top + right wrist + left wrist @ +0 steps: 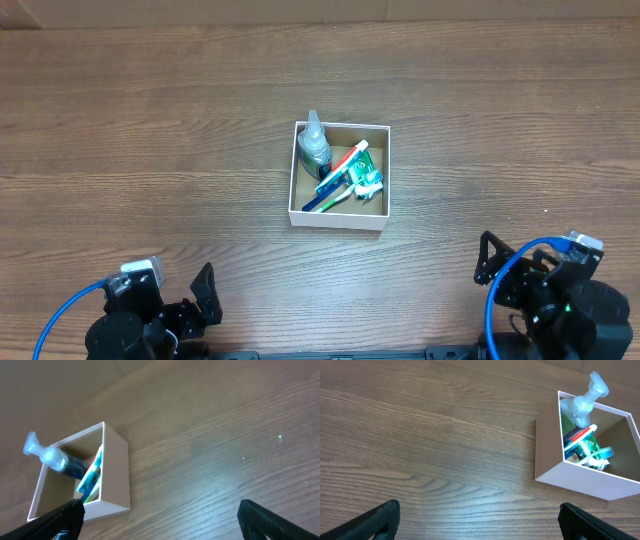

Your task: Pack container

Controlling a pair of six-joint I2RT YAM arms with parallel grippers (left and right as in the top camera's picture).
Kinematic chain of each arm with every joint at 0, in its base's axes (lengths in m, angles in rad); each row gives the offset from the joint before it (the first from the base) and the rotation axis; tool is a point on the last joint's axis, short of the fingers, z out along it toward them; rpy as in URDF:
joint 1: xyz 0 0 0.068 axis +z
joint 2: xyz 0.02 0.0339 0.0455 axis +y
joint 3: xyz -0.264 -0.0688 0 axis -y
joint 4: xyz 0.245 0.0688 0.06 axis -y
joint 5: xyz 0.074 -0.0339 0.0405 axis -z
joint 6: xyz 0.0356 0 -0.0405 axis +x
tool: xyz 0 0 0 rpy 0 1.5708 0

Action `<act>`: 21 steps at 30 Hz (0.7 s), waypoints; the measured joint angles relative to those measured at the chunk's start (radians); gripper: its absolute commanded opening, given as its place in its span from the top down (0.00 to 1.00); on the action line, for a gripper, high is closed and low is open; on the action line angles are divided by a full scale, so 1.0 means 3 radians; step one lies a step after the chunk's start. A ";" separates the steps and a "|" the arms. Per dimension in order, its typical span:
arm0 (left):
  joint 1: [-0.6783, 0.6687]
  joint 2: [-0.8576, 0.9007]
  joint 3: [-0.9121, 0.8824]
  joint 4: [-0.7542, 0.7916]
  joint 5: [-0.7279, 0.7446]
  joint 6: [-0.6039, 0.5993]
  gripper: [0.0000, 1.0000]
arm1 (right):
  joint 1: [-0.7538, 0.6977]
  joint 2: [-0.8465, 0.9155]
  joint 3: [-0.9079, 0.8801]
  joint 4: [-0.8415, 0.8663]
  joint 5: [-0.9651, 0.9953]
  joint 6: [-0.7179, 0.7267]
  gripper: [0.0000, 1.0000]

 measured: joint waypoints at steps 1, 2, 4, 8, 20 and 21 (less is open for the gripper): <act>0.0000 0.0000 0.0000 0.0001 0.0000 0.0000 0.00 | 0.0001 -0.0074 -0.0078 0.0128 0.0000 -0.0058 0.00; 0.0000 0.0000 0.0000 0.0001 0.0000 0.0000 0.00 | 0.0000 -0.0209 -0.0233 0.0306 -0.0003 -0.0154 0.00; 0.0000 0.0000 -0.0001 -0.0001 0.0001 0.0000 0.00 | 0.0024 -0.0512 -0.0600 0.0638 -0.0006 -0.0329 0.00; 0.0000 0.0000 -0.0003 0.0000 0.0001 0.0000 0.00 | 0.0135 -0.0899 -0.1344 0.1550 -0.0081 -0.0543 0.00; 0.0000 0.0000 -0.0004 -0.0009 0.0001 0.0000 0.00 | 0.0331 -0.0912 -0.2510 0.3328 -0.0033 -0.1190 0.00; 0.0000 0.0000 -0.0004 -0.0008 0.0001 0.0000 0.00 | 0.0334 -0.0912 -0.2510 0.3312 -0.0017 -0.1199 0.00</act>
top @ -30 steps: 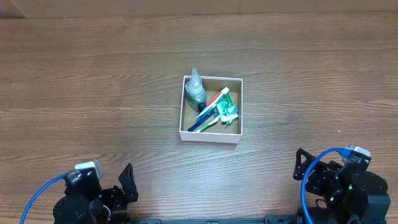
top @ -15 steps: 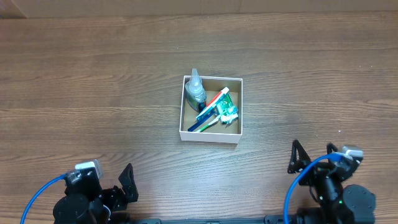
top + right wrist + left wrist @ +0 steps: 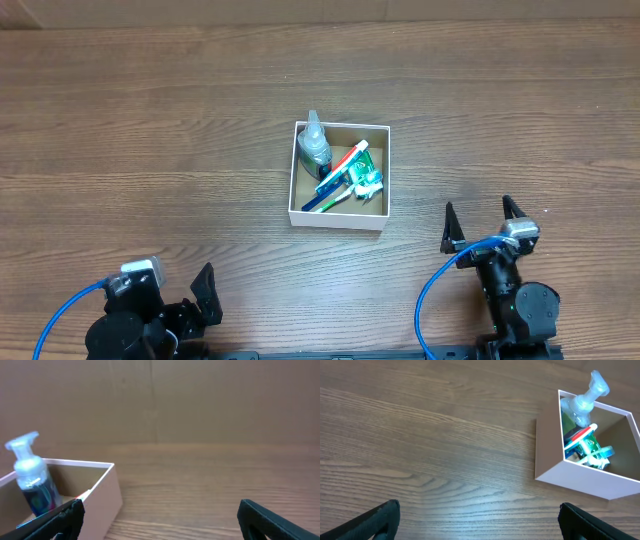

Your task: Pack container

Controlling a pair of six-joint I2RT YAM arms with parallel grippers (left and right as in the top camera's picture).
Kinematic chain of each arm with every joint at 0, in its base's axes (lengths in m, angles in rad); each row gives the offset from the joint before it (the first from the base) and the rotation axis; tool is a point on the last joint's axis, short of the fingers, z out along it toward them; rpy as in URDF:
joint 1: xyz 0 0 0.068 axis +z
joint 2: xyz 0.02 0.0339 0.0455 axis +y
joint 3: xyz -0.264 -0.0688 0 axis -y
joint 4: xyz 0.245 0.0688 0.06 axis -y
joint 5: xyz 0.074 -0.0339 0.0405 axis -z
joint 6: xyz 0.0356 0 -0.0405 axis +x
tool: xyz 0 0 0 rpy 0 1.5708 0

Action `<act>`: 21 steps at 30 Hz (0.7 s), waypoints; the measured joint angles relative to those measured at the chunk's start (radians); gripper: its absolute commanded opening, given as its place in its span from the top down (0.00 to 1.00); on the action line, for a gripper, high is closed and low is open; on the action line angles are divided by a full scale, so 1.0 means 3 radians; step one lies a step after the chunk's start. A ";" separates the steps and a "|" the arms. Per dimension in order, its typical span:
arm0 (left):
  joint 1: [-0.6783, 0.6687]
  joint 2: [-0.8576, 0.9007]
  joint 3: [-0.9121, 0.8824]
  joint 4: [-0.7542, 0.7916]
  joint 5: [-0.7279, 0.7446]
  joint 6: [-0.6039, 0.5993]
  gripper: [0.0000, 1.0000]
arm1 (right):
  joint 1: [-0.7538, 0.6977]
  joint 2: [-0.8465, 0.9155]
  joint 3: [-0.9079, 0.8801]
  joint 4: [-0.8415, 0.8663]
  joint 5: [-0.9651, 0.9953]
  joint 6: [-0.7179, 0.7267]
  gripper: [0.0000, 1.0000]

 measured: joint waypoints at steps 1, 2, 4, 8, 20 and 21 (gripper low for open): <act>0.0000 0.0000 0.0000 -0.0001 0.0000 0.0000 0.00 | 0.0005 0.0000 0.0000 0.0001 0.0004 -0.0011 0.00; 0.0000 0.0000 0.0000 -0.0001 0.0000 0.0000 0.00 | 0.0010 0.0000 0.0000 -0.0001 0.0015 -0.0024 0.00; 0.0000 0.0000 0.0000 -0.0001 0.0000 0.0000 0.00 | 0.0010 0.0000 0.0000 0.0000 0.0024 -0.0036 0.00; 0.0000 0.0000 0.0000 -0.0001 0.0000 0.0000 0.00 | 0.0010 -0.0001 0.0000 0.0000 0.0025 -0.0038 0.00; 0.0000 0.0000 0.0000 -0.0001 0.0000 0.0000 0.00 | 0.0011 -0.0001 0.0000 0.0000 0.0025 -0.0038 0.00; 0.0000 0.0000 0.0000 -0.0001 0.0000 0.0000 0.00 | 0.0011 0.0000 0.0000 -0.0001 0.0025 -0.0039 0.00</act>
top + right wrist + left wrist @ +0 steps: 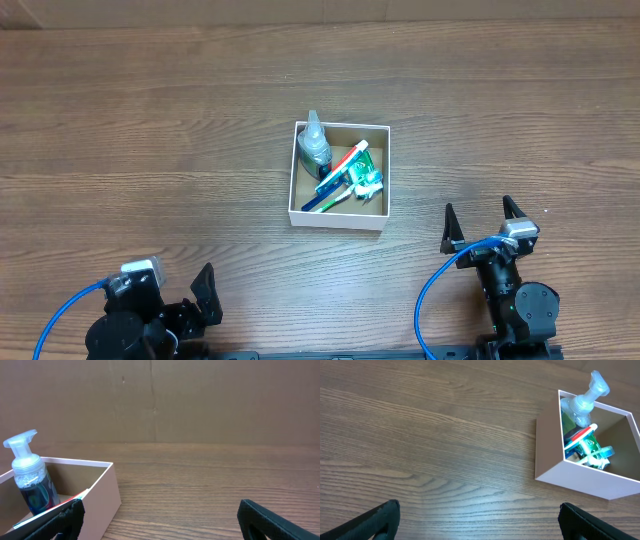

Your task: Pack container

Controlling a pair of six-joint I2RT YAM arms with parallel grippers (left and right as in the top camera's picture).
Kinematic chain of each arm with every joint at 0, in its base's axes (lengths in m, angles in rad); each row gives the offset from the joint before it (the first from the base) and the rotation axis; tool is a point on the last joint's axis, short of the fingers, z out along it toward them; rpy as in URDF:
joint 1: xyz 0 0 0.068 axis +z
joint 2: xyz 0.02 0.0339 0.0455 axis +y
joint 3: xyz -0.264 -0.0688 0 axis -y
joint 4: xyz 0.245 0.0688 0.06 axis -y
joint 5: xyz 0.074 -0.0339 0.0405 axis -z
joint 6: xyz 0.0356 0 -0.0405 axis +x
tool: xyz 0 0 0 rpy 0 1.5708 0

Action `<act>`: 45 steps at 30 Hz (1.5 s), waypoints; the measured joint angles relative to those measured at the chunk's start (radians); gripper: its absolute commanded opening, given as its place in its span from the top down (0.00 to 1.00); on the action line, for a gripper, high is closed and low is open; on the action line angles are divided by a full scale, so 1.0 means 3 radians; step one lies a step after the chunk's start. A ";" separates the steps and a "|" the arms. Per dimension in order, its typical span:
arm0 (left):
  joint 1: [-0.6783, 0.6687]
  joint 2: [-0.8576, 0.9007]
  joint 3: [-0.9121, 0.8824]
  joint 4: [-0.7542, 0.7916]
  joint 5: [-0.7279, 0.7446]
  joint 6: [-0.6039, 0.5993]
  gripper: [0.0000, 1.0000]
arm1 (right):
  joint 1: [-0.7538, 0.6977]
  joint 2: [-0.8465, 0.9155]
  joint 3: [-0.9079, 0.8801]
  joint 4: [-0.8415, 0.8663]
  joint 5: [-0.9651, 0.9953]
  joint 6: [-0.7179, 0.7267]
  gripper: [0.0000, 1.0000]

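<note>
A white square box [293, 200] stands mid-table, holding a clear pump bottle [314, 140], a red-and-white toothbrush [347, 158], a blue-handled one [322, 201] and a green packet [366, 180]. The left wrist view shows the box [550, 462] at the upper right and the bottle [582, 402] in its far corner. My left gripper [479, 519] is open and empty at the table's near left edge. My right gripper [481, 224] is open and empty, low by the near right edge, facing the box wall [107, 492] and bottle [29, 479].
Bare wooden tabletop [150, 130] surrounds the box on all sides. A brown cardboard wall [160, 400] rises behind the table's far edge. Blue cables [435, 300] loop from both arm bases at the near edge.
At first my right gripper sat folded at the near right corner, its camera looking down on the box. Then it stood further left and level with the table, open, facing the box side. It holds there now. The left arm and the box contents stayed put.
</note>
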 measured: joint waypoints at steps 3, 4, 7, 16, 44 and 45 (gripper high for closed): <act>0.0000 0.0000 0.0000 0.0000 -0.0003 0.0000 0.00 | 0.0000 0.0000 0.0000 0.0001 0.0001 0.0001 0.00; 0.0001 0.0000 0.0000 0.0001 -0.0004 0.0000 0.00 | 0.0000 0.0000 0.0000 0.0000 0.0000 0.0001 0.00; 0.0000 -0.0003 -0.0023 0.0078 -0.0013 0.0001 0.00 | 0.0000 -0.0001 0.0000 0.0000 0.0001 0.0001 0.00; 0.0000 -0.0561 -0.1314 0.1615 0.0107 0.0730 0.00 | 0.0000 0.0000 0.0000 0.0001 0.0001 0.0001 0.00; 0.0001 -0.0633 -0.2499 0.3610 0.0145 0.1391 0.00 | 0.0000 -0.0001 0.0000 0.0000 0.0001 -0.0001 0.00; 0.0001 -0.0633 -0.2499 0.3610 0.0145 0.1391 0.00 | 0.0001 -0.0001 0.0000 0.0000 0.0001 0.0001 0.00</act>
